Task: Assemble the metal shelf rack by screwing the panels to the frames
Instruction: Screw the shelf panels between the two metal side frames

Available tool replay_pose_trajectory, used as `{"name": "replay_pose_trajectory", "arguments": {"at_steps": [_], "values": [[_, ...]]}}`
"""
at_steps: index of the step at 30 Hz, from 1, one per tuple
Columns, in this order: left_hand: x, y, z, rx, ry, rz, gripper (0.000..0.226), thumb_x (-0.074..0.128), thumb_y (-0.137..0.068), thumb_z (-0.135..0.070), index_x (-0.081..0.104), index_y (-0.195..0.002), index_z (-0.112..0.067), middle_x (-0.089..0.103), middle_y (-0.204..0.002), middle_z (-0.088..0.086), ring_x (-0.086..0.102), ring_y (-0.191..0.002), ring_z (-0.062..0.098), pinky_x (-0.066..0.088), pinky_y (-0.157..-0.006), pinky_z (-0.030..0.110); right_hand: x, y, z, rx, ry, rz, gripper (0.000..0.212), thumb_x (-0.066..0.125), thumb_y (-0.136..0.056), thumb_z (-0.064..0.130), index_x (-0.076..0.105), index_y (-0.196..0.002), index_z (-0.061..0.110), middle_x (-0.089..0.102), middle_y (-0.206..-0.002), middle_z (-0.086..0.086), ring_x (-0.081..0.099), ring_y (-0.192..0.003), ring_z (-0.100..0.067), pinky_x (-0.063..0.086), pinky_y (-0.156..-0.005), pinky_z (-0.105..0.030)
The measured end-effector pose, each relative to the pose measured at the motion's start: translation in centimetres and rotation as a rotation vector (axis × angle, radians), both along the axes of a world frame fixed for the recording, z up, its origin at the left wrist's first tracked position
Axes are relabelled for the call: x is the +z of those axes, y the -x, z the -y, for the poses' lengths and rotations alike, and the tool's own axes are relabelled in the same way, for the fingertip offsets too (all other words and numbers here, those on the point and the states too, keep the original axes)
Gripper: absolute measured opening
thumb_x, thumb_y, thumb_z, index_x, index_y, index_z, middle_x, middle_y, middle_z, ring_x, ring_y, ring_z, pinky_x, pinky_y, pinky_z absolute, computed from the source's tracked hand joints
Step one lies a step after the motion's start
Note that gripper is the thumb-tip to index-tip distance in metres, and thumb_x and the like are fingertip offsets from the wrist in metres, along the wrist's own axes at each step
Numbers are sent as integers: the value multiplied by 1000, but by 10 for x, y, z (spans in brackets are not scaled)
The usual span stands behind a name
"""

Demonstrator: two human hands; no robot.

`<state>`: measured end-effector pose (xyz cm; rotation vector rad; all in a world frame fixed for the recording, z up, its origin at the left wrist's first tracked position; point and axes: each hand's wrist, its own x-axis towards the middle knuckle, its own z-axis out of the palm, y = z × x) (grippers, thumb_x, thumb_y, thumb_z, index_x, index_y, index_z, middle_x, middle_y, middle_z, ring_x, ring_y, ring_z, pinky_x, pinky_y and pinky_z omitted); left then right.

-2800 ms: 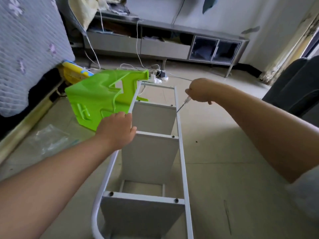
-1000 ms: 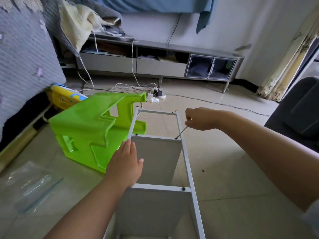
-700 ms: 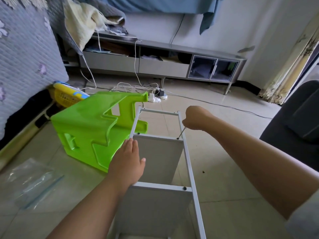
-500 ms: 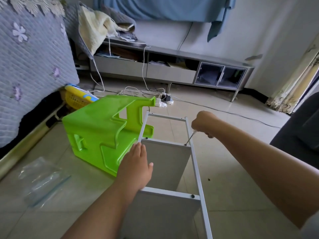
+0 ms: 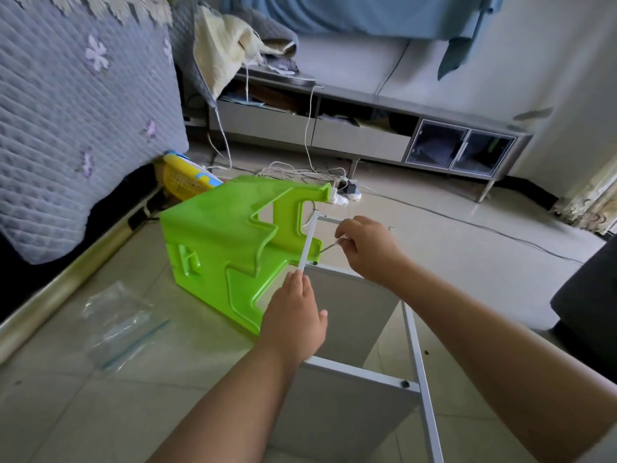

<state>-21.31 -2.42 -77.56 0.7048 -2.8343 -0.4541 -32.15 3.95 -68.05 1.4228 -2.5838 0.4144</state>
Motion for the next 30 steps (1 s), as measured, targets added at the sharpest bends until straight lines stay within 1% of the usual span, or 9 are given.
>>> {"name": "replay_pose_trajectory", "arguments": {"at_steps": [2,10,15,19,23,27,28,29,30], "values": [[0,0,0,2,-4,-3,69,37,-98,-36,6,-147,0,4,-156,13,5,-145,22,9,-117,30,2,2,1,-10,-28,13,25,47,-91,9,61,-111,6,58,-112,-12,55,-103,-30,38,-77,-29],[2,0,0,1,-9,11,69,38,-97,-36,6,-147,0,4,-156,13,5,-145,22,10,-117,31,2,1,4,-1,-65,9,23,46,-91,7,61,-109,6,58,-109,-11,54,-102,-28,37,-76,-27],[3,-1,-1,2,-14,3,70,38,-97,-36,6,-148,0,4,-157,12,5,-145,21,9,-117,31,5,5,4,-22,-68,13,23,47,-91,8,61,-110,7,59,-111,-10,54,-102,-28,40,-81,-29],[3,-1,-1,4,-21,25,70,37,-98,-36,4,-148,-1,1,-157,12,2,-145,22,8,-118,31,5,5,4,-27,-93,21,24,46,-91,7,61,-109,8,59,-111,-9,54,-103,-27,39,-79,-27],[4,-2,-1,2,-27,43,70,36,-98,-37,2,-148,0,-1,-157,12,0,-145,22,7,-118,31,12,4,9,-37,-178,13,25,42,-92,9,59,-111,8,58,-114,-9,53,-106,-26,40,-82,-29],[5,-3,-1,-4,-40,80,70,34,-99,-37,0,-148,0,-5,-157,12,-3,-145,23,4,-118,32,24,3,22,-127,-378,-8,32,38,-98,22,56,-112,1,59,-116,-15,53,-108,-30,42,-81,-31],[5,-4,-1,-4,-44,86,70,34,-99,-37,-1,-148,0,-6,-157,12,-3,-145,23,4,-118,32,28,4,26,-148,-430,-8,34,37,-99,24,56,-109,-2,58,-115,-16,54,-107,-30,42,-79,-30],[6,-4,0,-4,-50,90,70,34,-99,-37,-1,-148,0,-6,-157,12,-4,-145,23,4,-117,32,32,4,30,-163,-466,2,34,36,-99,24,56,-102,-3,57,-112,-17,56,-99,-29,42,-75,-29],[6,-4,-1,-3,-55,95,70,33,-99,-37,-1,-148,0,-6,-157,12,-4,-145,23,4,-117,32,37,5,32,-177,-489,45,33,35,-99,23,54,-90,-2,56,-102,-17,56,-84,-27,42,-67,-26]]}}
